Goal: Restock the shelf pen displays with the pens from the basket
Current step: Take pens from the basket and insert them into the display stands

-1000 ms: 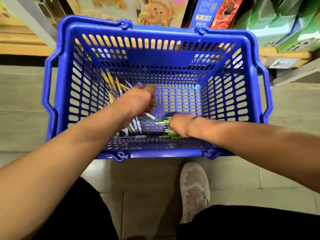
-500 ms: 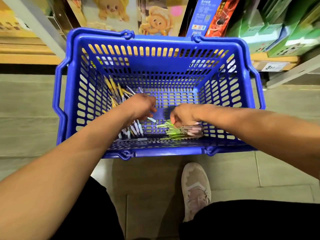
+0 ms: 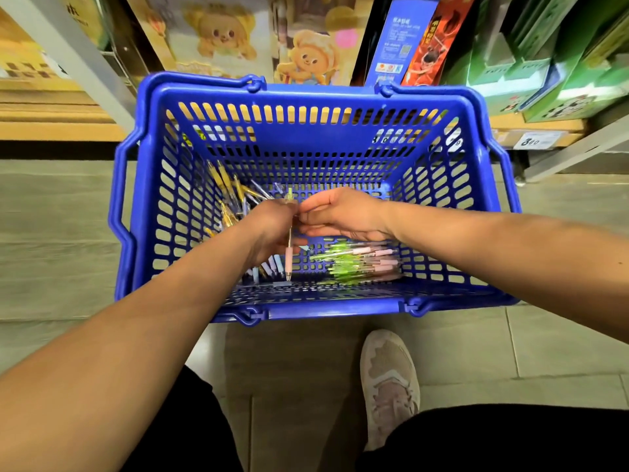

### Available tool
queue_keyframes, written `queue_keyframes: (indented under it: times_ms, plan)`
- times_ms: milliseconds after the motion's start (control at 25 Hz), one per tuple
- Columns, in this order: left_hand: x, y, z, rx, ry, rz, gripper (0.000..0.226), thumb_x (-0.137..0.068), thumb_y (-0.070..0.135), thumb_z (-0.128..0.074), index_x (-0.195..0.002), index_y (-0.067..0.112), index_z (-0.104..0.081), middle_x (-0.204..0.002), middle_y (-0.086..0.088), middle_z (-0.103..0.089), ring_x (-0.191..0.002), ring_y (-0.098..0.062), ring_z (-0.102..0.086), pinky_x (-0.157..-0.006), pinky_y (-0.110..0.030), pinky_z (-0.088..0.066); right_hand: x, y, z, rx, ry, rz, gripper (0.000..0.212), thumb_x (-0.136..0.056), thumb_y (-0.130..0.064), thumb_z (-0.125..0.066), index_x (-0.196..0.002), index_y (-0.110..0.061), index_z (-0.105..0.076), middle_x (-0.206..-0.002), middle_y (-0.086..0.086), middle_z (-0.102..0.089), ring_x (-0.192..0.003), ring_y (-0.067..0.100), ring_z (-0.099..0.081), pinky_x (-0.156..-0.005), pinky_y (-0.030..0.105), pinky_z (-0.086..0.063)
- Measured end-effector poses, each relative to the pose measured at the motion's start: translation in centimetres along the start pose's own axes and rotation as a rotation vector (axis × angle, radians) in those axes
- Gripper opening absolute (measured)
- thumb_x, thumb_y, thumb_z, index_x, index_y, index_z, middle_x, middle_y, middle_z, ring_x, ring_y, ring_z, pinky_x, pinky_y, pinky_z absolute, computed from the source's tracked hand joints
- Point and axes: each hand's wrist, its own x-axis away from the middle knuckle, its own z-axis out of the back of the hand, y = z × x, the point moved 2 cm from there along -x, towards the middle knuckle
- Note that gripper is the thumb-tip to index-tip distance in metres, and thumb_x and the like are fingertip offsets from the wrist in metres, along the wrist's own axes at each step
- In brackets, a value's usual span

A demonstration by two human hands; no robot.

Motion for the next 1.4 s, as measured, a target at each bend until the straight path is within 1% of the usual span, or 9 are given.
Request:
queue_keyframes:
  times_ms: [200, 360, 520, 760, 920, 1040, 1160, 1240, 1400]
  plan:
    - [0.0, -0.1, 0.7, 0.036, 0.007, 0.002, 0.031, -0.11, 0.023, -0.037, -0.131, 0.008, -0.054, -0.113, -0.013, -0.07, -0.084, -0.03, -0.07, -0.076, -0.04, -0.059, 0.5, 2.3, 2.9, 1.3, 0.097, -0.136, 0.008, -0.091, -0.017, -0.073, -0.098, -0.022, -0.073, -0.094, -0.008, -0.073, -0.091, 0.01, -0.07, -0.095, 0.032, -0.055]
    - [0.2, -0.1, 0.9, 0.12, -0.043, 0.018, 0.027, -0.109, 0.022, -0.041, -0.123, 0.006, -0.058, -0.104, -0.014, -0.074, -0.091, -0.03, -0.067, -0.076, -0.038, -0.056, 1.0, 5.1, 3.4, 1.691, -0.046, -0.254, 0.015, -0.096, -0.016, -0.061, -0.108, -0.017, -0.07, -0.106, 0.002, -0.073, -0.091, 0.016, -0.067, -0.088, 0.033, -0.058]
    - [-0.1, -0.5, 1.5, 0.147, -0.053, 0.022, 0.018, -0.108, 0.017, -0.045, -0.116, 0.009, -0.059, -0.101, -0.012, -0.076, -0.084, -0.025, -0.069, -0.071, -0.035, -0.058, 0.6, 6.1, 3.6, 1.748, -0.037, -0.237, 0.016, -0.095, -0.025, -0.066, -0.107, -0.016, -0.07, -0.102, 0.002, -0.072, -0.091, 0.021, -0.069, -0.074, 0.027, -0.053]
    - [-0.4, -0.7, 1.7, 0.158, -0.051, 0.034, 0.018, -0.108, 0.012, -0.046, -0.121, 0.008, -0.057, -0.1, -0.012, -0.077, -0.082, -0.023, -0.072, -0.074, -0.036, -0.061, 1.0, 6.7, 4.4, 1.519, 0.038, -0.232, 0.011, -0.092, -0.011, -0.067, -0.103, -0.016, -0.067, -0.096, -0.001, -0.068, -0.091, 0.018, -0.065, -0.069, 0.022, -0.045]
    - [-1.0, -0.8, 1.5, 0.162, -0.022, 0.032, 0.024, -0.108, 0.013, -0.045, -0.128, 0.006, -0.056, -0.114, -0.015, -0.074, -0.099, -0.03, -0.072, -0.079, -0.04, -0.06, 1.2, 3.8, 4.0, 1.437, 0.069, -0.155, 0.011, -0.095, -0.015, -0.066, -0.105, -0.019, -0.071, -0.097, -0.005, -0.073, -0.089, 0.013, -0.068, -0.09, 0.032, -0.057]
    - [-1.2, -1.0, 1.2, 0.16, 0.022, 0.028, 0.024, -0.107, 0.011, -0.047, -0.129, 0.009, -0.057, -0.125, -0.015, -0.068, -0.114, -0.034, -0.068, -0.09, -0.046, -0.056, 1.1, -0.1, 3.5, 1.03, 0.21, 0.03, 0.004, -0.089, -0.028, -0.074, -0.092, -0.025, -0.077, -0.086, -0.008, -0.076, -0.079, 0.006, -0.069, -0.086, 0.029, -0.059]
    - [-0.8, -0.9, 0.8, 0.145, -0.03, 0.031, 0.018, -0.107, 0.014, -0.048, -0.121, 0.012, -0.059, -0.114, -0.01, -0.07, -0.098, -0.027, -0.071, -0.089, -0.044, -0.058, 0.6, -2.1, 1.3, 0.47, 0.207, 0.072, 0.009, -0.086, -0.022, -0.079, -0.091, -0.015, -0.079, -0.087, 0.006, -0.079, -0.08, 0.013, -0.074, -0.077, 0.025, -0.061]
    - [-0.3, -0.6, 0.8, 0.159, -0.085, 0.034, 0.016, -0.109, 0.02, -0.045, -0.111, 0.013, -0.06, -0.099, -0.007, -0.071, -0.083, -0.022, -0.071, -0.082, -0.042, -0.06, 0.2, -2.3, -0.1, 0.31, 0.2, 0.07, 0.011, -0.085, -0.013, -0.08, -0.094, -0.008, -0.078, -0.09, 0.009, -0.079, -0.083, 0.014, -0.075, -0.073, 0.021, -0.06]
    - [-0.2, -0.5, 1.1, 0.191, -0.088, 0.022, 0.024, -0.11, 0.023, -0.042, -0.131, 0.015, -0.049, -0.097, -0.009, -0.069, -0.085, -0.022, -0.069, -0.094, -0.048, -0.056, 0.1, -1.6, -1.2, 0.02, 0.034, 0.057, 0.018, -0.089, 0.005, -0.069, -0.103, -0.006, -0.074, -0.101, 0.014, -0.077, -0.097, 0.021, -0.075, -0.082, 0.024, -0.06]
